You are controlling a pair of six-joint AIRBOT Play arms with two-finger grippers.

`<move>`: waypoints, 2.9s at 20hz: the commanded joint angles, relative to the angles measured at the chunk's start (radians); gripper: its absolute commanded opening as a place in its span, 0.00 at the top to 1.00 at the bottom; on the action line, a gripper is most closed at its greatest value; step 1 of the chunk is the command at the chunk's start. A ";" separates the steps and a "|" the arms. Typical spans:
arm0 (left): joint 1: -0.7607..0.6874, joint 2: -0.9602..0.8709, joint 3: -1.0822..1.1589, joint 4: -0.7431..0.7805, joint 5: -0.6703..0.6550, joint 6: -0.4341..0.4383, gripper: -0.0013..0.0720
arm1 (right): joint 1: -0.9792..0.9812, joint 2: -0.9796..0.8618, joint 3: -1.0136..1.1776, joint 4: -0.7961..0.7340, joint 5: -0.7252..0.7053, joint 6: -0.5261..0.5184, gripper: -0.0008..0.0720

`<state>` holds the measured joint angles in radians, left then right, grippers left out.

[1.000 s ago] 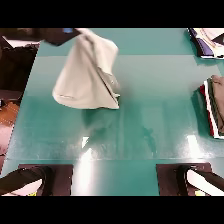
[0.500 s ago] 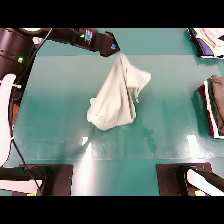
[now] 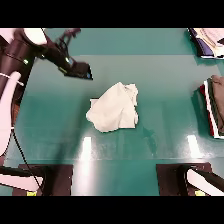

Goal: Fold the shirts.

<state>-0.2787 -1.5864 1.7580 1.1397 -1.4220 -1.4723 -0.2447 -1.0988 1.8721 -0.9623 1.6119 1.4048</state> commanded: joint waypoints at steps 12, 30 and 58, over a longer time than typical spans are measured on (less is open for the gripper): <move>-0.040 -0.048 -0.443 -0.272 0.277 0.066 0.43 | 0.000 0.005 -0.132 0.003 0.046 0.000 0.97; 0.011 0.295 -0.438 -0.061 0.197 0.089 0.94 | 0.504 0.000 -1.083 0.199 -0.566 -0.149 0.27; -0.440 0.503 -0.505 0.101 0.240 -0.098 0.91 | 0.413 -0.078 -0.418 -0.133 -0.154 -0.121 0.97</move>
<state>-0.6189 -1.0164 1.3060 1.2484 -1.2125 -1.5711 0.1761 -1.1652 1.4590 -1.0142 1.3705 1.2484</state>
